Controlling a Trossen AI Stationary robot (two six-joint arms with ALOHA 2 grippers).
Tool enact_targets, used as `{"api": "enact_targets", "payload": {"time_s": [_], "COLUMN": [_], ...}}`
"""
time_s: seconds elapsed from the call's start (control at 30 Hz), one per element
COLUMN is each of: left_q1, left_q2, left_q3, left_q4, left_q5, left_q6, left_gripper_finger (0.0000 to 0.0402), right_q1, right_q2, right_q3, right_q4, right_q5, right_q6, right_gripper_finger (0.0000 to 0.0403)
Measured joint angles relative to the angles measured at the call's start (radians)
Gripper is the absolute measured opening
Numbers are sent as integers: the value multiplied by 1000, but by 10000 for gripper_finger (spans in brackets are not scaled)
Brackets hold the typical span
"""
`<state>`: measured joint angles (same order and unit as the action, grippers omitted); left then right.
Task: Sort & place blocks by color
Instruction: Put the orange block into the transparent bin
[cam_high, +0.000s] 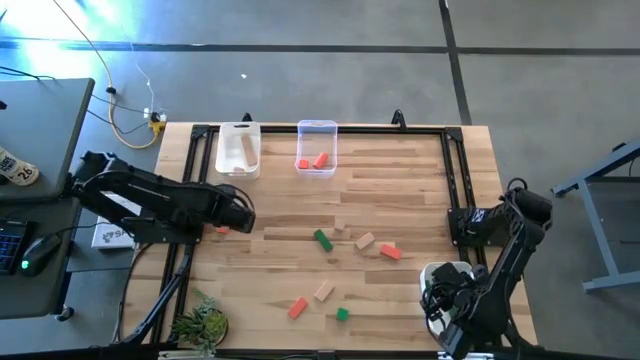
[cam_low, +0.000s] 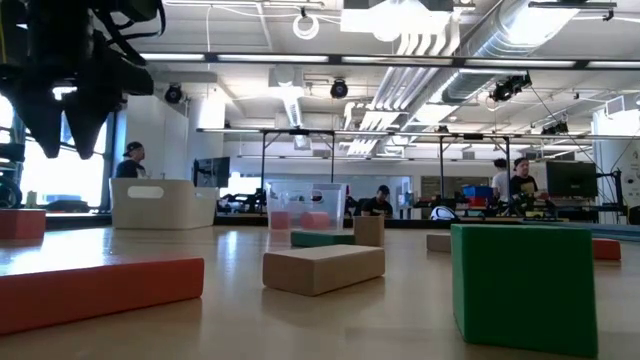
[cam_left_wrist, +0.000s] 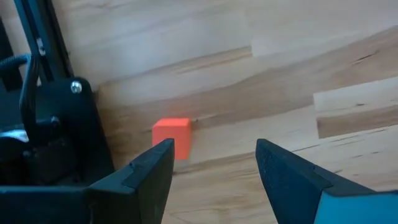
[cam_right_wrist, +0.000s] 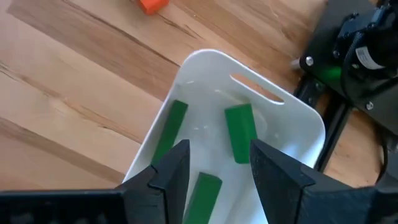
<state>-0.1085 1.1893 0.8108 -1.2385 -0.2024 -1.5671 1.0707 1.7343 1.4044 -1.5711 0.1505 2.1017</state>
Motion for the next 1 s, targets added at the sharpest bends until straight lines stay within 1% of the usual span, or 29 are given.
{"api": "enact_targets", "payload": {"time_s": [0.17,0.37,0.57,1.0], "left_q1": [-49,-85,-85,-26], "left_q2": [37,26,22,120], "left_q3": [-34,-90,-100,-99], "left_q4": [11,12,12,18], "left_q5": [27,46,45,69], "left_q6": [-61,-130,-146,-116], "left_gripper_finger": [213,213,213,213], "right_q1": [0,0,-4,-37], "right_q2": [0,0,0,0], "right_q3": [0,0,0,0], "right_q4": [0,0,0,0], "right_q5": [1,6,7,42], "right_q6": [-16,-38,-37,-53], "right_gripper_finger": [154,154,154,154]}}
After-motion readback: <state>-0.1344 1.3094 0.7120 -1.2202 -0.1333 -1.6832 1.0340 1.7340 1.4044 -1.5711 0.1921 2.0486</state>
